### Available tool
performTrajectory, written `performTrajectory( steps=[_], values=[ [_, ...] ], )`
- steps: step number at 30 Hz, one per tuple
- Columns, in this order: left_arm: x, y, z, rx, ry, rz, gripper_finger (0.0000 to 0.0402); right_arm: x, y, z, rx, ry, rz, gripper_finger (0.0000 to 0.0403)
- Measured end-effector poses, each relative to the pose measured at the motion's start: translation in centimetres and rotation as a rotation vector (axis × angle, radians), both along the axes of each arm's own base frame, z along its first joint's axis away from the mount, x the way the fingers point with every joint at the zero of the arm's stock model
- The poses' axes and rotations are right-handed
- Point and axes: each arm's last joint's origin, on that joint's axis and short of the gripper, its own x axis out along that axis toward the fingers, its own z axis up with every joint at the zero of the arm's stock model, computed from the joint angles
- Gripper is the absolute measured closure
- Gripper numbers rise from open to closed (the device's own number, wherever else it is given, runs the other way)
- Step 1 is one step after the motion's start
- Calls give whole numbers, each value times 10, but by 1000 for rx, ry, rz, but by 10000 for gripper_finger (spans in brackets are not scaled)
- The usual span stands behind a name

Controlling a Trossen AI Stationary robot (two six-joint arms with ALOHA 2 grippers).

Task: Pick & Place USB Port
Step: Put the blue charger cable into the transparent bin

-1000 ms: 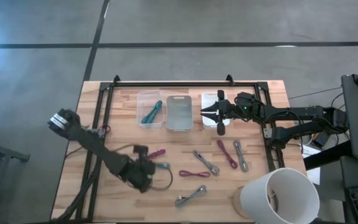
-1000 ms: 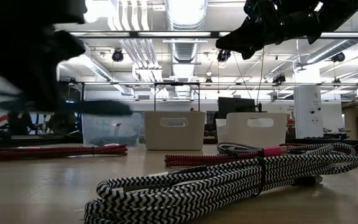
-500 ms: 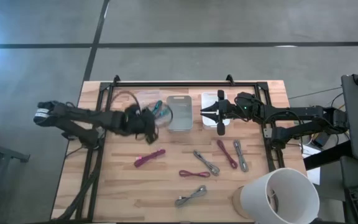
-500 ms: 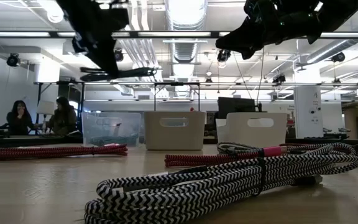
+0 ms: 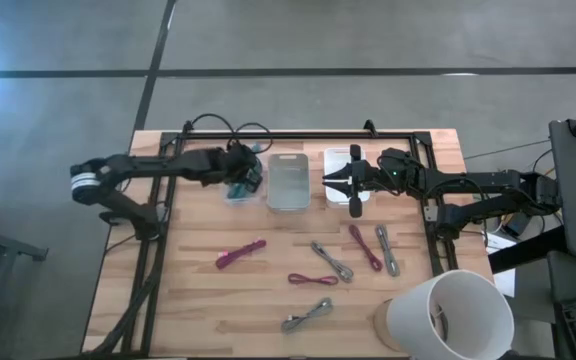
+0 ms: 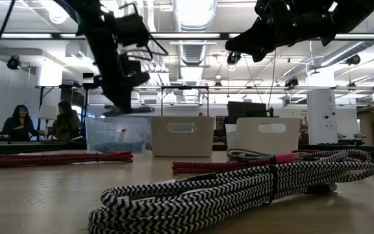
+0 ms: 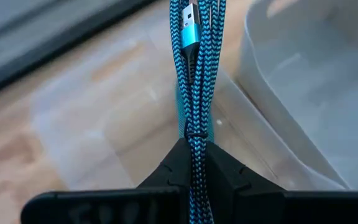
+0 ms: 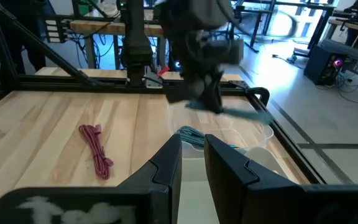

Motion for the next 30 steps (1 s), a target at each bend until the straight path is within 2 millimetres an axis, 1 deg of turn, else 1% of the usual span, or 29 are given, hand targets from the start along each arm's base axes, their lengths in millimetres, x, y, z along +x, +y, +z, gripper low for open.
performTrajectory(
  steps=[7,12,17,30],
  values=[
    [7,4,-34,-38,123,-1,374,0,0,-1,10,14,-1,339],
    [11,8,-49,-11,195,21,374,0,0,-2,30,20,-5,339],
    [12,9,-56,-1,233,15,373,0,0,-2,33,22,-5,339],
    [12,10,-56,10,244,2,373,0,0,-2,33,23,-5,339]
  ],
)
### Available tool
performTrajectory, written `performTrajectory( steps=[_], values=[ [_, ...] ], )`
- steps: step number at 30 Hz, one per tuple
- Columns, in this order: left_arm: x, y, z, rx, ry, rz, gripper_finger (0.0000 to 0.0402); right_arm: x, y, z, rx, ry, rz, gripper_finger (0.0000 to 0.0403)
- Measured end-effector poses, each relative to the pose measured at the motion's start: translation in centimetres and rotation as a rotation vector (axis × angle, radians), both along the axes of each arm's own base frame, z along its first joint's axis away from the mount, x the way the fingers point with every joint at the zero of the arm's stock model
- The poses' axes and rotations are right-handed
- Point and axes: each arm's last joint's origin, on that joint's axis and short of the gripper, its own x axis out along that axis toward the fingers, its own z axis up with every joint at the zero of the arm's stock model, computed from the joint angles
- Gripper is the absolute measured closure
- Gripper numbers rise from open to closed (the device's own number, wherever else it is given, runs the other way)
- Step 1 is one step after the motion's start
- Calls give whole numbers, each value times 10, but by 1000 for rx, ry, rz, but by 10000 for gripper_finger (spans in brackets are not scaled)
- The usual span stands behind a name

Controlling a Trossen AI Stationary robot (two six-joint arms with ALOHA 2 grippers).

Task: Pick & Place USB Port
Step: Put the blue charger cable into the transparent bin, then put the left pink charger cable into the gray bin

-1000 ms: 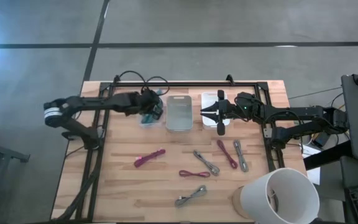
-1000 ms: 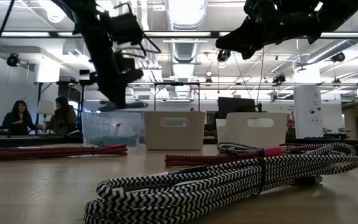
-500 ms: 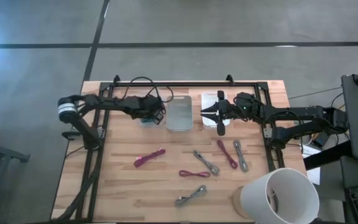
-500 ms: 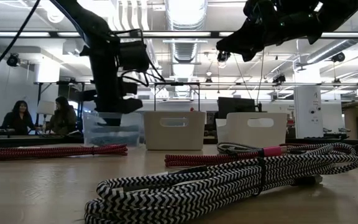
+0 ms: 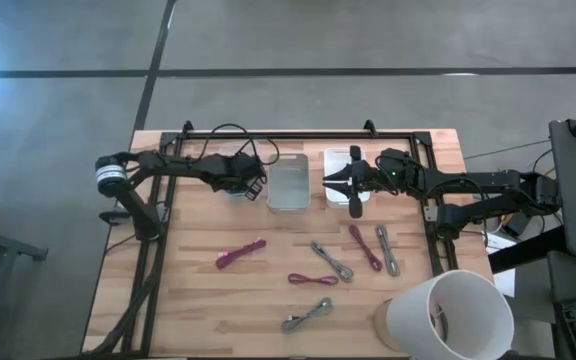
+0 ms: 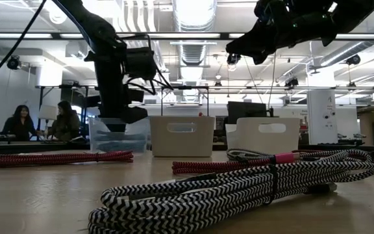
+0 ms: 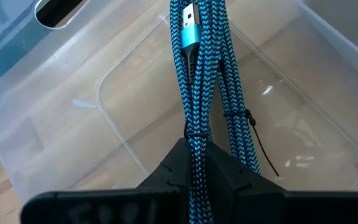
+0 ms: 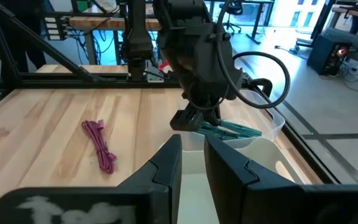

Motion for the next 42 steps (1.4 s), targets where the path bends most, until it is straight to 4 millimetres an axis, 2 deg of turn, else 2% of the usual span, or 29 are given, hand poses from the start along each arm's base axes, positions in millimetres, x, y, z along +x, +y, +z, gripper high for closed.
performTrajectory(
  steps=[9,22,27,32,37,42],
  values=[
    [1,-1,0,-35,-6,-29,366,0,0,0,0,0,0,339],
    [4,1,6,15,6,-87,273,0,0,0,0,0,0,339],
    [7,2,27,38,-9,-115,269,0,0,0,-1,0,0,339],
    [1,-4,58,70,-39,-162,270,0,0,0,2,-1,-1,339],
    [-13,-17,94,138,-120,-241,270,0,2,-1,31,9,-1,339],
    [-32,-33,125,196,-242,-275,270,5,12,-7,19,47,50,330]
  ],
)
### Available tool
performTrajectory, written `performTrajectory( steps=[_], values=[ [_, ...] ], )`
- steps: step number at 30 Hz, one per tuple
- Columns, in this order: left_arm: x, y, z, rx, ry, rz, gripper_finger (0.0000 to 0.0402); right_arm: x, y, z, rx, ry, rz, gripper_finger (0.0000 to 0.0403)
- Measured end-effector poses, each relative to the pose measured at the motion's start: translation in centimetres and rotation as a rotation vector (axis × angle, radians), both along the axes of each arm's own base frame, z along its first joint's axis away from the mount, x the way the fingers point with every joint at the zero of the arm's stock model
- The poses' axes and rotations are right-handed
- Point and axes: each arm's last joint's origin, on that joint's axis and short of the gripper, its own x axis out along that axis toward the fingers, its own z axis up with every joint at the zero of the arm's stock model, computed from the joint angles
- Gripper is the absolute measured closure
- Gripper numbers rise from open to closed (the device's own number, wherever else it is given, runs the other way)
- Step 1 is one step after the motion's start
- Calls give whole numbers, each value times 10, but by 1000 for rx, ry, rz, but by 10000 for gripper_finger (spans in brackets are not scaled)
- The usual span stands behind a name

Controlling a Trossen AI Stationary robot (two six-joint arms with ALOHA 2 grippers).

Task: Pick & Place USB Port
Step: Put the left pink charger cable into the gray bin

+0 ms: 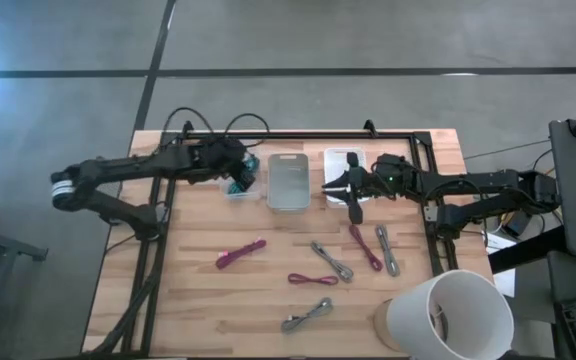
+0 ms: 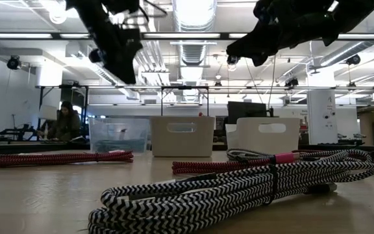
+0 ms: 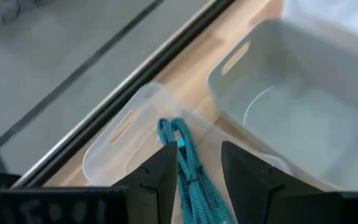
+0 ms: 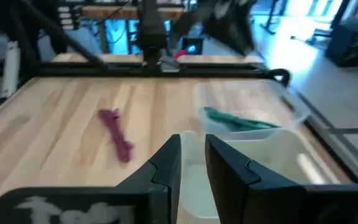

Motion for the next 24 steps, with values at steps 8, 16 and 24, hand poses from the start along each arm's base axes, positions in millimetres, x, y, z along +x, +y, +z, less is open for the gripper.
performTrajectory(
  steps=[8,16,24],
  values=[
    [-4,-22,3,27,-95,-147,271,16,23,-22,-16,91,62,282],
    [6,-41,-29,-31,-126,-470,271,25,40,-40,132,166,-26,247],
    [3,-46,-53,-64,-110,-513,271,30,55,-56,236,234,-17,247]
  ],
)
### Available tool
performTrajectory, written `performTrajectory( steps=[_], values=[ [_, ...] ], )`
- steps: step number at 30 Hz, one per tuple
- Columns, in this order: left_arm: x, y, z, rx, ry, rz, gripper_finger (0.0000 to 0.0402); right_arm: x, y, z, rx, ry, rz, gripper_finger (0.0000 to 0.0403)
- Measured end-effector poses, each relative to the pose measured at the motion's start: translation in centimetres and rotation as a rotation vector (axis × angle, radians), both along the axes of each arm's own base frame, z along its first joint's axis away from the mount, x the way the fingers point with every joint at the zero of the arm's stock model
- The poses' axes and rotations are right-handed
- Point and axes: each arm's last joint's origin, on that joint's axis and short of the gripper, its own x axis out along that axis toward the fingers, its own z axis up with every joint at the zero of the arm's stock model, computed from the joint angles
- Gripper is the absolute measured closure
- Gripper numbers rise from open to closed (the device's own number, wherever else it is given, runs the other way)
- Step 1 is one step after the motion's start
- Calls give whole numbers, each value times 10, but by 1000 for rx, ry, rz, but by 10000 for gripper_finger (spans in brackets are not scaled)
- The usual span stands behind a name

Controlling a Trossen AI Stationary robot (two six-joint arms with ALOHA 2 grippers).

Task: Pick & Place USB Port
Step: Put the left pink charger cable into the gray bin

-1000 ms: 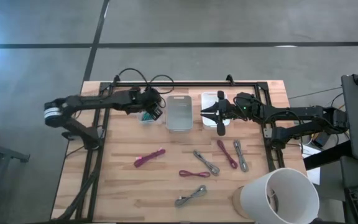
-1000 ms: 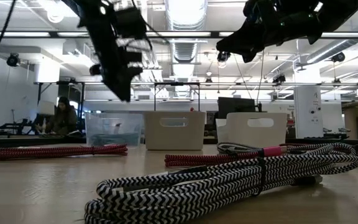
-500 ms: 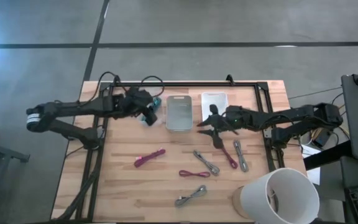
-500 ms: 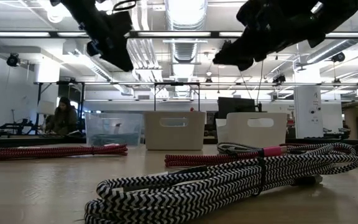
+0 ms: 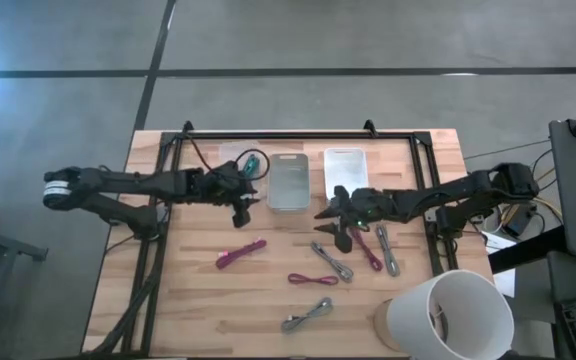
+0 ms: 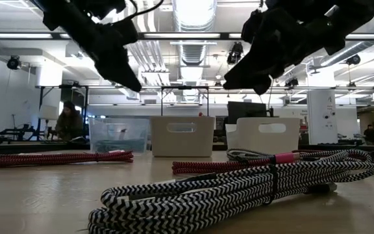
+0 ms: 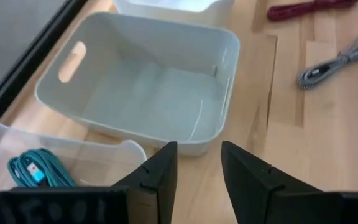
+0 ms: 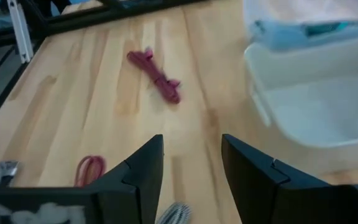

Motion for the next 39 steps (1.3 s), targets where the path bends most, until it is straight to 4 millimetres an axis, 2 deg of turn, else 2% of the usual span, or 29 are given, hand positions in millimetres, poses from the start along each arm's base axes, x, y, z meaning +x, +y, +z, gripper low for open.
performTrajectory(
  steps=[5,9,13,19,28,32,39],
  values=[
    [-1,-3,-11,-61,-20,-73,271,4,10,-13,57,56,4,255],
    [-2,-8,-22,-188,-57,-167,271,6,16,-23,80,96,7,260],
    [-4,-11,-30,-312,-76,-164,273,9,18,-32,79,119,10,261],
    [-8,-21,-41,-325,-36,-241,273,19,19,-43,76,158,9,264],
    [-15,-45,-57,-241,33,-389,273,41,21,-38,63,151,18,268],
    [-19,-49,-66,-209,54,-372,273,44,21,-32,61,147,20,271],
    [-25,-55,-84,-262,111,-350,269,45,21,-30,67,140,17,275]
  ],
)
